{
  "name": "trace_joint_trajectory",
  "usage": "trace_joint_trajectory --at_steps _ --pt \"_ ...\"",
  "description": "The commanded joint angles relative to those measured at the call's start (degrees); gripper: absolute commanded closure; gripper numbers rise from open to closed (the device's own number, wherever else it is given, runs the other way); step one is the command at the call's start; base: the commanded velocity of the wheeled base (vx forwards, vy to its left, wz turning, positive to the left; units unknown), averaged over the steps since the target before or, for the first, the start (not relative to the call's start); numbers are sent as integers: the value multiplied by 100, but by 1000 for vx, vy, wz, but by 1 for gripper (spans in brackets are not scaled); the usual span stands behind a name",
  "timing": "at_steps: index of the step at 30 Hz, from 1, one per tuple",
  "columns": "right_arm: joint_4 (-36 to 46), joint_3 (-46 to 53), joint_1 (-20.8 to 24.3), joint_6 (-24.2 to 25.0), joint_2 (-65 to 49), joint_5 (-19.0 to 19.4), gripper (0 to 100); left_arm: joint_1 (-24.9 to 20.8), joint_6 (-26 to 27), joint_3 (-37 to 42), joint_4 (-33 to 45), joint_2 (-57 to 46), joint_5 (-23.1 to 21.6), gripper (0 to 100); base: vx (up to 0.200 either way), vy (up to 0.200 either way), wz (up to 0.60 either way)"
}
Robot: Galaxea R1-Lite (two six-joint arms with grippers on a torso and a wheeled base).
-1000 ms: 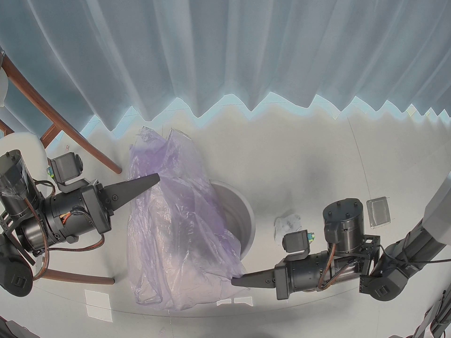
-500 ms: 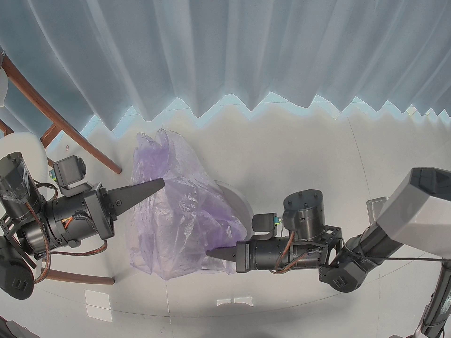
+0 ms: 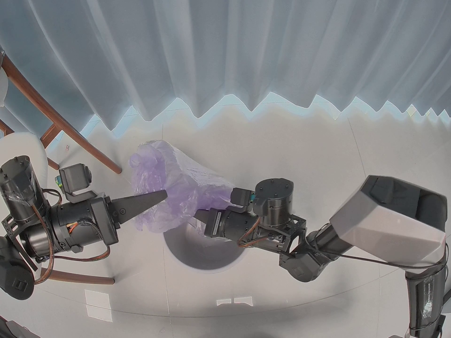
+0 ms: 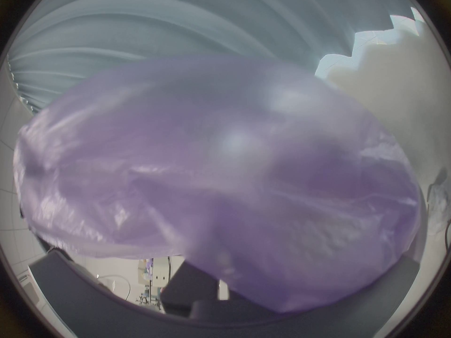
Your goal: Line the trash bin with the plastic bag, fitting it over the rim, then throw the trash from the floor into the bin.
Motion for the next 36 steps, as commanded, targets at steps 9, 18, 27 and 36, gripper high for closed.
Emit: trace_joint_trajectory --at_steps 9,18,27,36 --pt "794 227 669 585 -74 -546 100 -35 7 -17 334 32 13 100 0 0 0" --pt "2024 1932 696 840 -1691 -810 100 9 51 -34 334 191 136 100 0 0 0" --pt "2007 2784 -254 778 -2930 -757 100 -62 60 80 422 243 136 100 0 0 0" --pt "1031 2196 -684 181 -2210 -784 100 -580 69 53 1354 76 153 100 0 0 0"
